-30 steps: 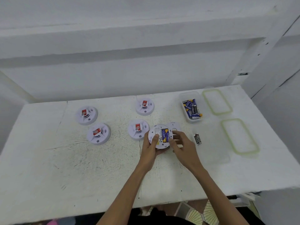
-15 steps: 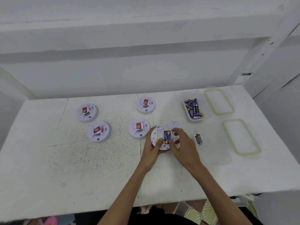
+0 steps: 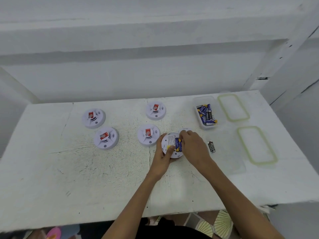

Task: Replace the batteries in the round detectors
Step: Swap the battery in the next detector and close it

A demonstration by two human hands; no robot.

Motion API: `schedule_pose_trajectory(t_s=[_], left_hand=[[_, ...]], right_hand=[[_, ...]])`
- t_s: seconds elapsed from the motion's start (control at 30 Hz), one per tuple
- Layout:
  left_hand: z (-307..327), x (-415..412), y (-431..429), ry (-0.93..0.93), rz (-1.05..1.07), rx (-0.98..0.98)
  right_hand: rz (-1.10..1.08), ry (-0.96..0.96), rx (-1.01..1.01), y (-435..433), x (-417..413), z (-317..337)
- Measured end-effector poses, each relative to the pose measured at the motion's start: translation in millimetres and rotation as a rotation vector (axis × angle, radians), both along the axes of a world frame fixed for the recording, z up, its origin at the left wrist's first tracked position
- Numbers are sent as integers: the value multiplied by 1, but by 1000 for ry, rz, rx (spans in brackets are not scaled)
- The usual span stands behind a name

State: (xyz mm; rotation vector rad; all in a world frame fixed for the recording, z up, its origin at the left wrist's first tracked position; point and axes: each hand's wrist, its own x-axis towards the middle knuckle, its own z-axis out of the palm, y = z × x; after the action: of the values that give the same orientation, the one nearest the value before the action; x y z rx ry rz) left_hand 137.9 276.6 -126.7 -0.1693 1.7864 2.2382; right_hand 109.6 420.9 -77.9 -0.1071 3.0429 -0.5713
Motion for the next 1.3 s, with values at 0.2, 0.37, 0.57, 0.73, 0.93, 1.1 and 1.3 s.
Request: schedule_pose_trajectory(t_s=[0.2,0.37,0.57,0.73,0.93,1.1,1.3], left_hand=[[-2,3,4,-7,32,18],[1,1,4,-9,39,15],[0,-1,2,-11,32,11],[0,0,2,19,31,-39],[2,2,9,13,41,-43],[-2,8,21,-36,74,-6],[-6,5,19,-27,53,-24]], right_hand=[[84,-61,20,4,-19,4],[46,34,-156,6,-14,4],[-95,61,-387,6,11,-10],[-136,204,-377,-2,17,-11],[-221,246,-663,-3,25,10],[-413,317,-695,40,26,26],[-460,133,-268,97,28,-10]])
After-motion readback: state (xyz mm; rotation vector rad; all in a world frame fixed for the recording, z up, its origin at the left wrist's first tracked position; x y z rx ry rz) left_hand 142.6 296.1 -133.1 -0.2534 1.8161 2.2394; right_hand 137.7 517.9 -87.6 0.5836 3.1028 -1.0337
